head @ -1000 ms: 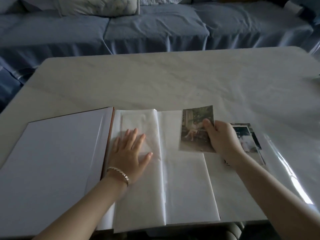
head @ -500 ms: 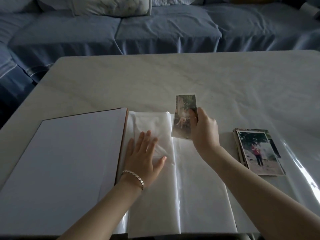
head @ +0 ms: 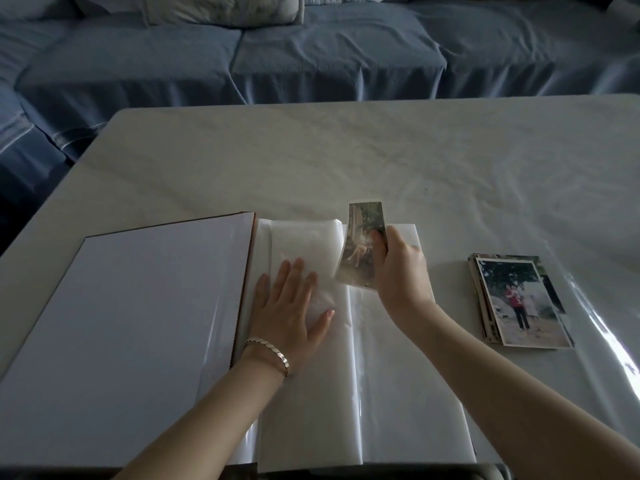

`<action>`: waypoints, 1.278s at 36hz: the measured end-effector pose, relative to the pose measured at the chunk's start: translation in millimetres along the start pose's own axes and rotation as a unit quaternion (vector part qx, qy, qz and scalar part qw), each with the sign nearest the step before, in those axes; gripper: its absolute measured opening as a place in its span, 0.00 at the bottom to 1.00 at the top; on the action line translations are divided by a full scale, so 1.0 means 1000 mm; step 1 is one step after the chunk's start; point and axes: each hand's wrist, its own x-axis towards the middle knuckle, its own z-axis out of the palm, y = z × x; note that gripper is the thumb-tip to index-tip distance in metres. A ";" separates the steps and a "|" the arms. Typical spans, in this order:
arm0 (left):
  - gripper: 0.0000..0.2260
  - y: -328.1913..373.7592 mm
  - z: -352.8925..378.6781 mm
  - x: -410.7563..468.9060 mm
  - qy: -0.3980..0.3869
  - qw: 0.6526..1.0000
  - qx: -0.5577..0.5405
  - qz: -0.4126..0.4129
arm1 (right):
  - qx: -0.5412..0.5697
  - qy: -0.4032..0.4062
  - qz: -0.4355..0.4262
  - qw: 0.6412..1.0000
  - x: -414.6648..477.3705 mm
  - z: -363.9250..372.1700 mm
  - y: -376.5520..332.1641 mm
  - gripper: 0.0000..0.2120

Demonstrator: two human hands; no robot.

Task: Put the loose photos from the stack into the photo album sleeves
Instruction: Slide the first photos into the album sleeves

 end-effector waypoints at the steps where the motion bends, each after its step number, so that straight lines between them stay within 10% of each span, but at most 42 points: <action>1: 0.33 0.000 0.000 0.000 -0.003 1.000 -0.002 -0.001 | -0.007 -0.013 -0.002 1.000 -0.003 0.001 0.000 0.11; 21: 0.32 -0.014 -0.030 -0.001 -0.041 0.997 0.065 -0.026 | -0.127 -0.256 0.067 0.956 0.012 0.014 -0.014 0.13; 37: 0.36 -0.049 -0.033 -0.017 -0.009 0.999 -0.011 -0.046 | 0.128 -0.153 0.150 0.968 -0.002 0.003 -0.008 0.05; 46: 0.36 -0.049 -0.033 -0.017 -0.011 0.999 -0.015 -0.047 | 0.088 -0.208 0.095 0.970 -0.005 0.027 -0.026 0.09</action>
